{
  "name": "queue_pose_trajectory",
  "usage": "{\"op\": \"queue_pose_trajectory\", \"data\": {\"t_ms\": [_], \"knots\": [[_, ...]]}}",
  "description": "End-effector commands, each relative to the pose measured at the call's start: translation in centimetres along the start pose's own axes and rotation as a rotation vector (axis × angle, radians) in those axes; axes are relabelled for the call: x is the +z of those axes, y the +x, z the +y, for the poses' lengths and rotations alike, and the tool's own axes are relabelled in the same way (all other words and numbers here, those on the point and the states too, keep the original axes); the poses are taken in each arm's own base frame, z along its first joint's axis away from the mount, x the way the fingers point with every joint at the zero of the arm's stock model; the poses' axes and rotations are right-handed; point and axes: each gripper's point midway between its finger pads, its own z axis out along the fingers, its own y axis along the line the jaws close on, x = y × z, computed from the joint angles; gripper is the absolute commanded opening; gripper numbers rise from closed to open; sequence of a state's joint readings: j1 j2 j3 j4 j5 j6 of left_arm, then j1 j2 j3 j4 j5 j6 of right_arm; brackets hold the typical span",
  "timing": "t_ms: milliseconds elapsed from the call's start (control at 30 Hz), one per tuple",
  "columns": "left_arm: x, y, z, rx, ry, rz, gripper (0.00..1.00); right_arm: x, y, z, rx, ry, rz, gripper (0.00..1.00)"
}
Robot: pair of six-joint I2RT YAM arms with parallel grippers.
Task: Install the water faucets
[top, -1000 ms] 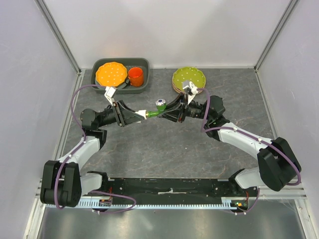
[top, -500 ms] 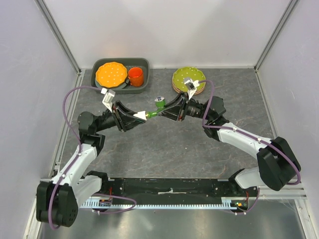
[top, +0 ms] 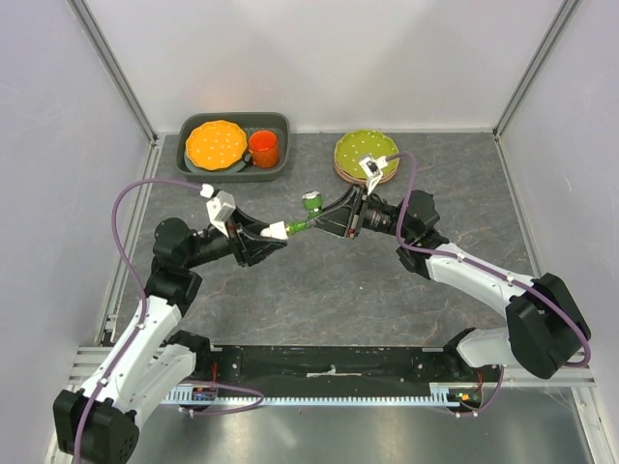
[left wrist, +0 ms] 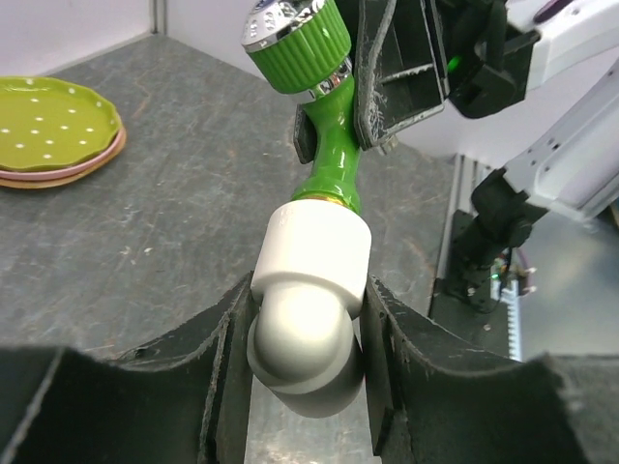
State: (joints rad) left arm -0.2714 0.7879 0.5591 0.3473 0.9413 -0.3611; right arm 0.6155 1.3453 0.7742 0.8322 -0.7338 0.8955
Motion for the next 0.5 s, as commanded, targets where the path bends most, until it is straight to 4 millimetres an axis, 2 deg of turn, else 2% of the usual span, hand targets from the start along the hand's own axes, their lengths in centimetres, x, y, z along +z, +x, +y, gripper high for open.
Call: {"op": "queue_pose_trajectory", "data": {"t_ms": [0, 267, 467], "knots": [[0.5, -1.2, -1.5, 0.293, 0.038, 0.001, 0.02, 0.7, 1.8, 0.4, 0.101, 0.010, 0.032, 0.00], [0.3, -0.9, -1.6, 0.458, 0.002, -0.002, 0.02, 0.8, 2.8, -0.1, 0.183, 0.030, 0.074, 0.00], [-0.1, -1.1, -0.2, 0.547, -0.108, 0.002, 0.02, 0.7, 3.1, -0.5, 0.208, 0.064, 0.068, 0.00]]}}
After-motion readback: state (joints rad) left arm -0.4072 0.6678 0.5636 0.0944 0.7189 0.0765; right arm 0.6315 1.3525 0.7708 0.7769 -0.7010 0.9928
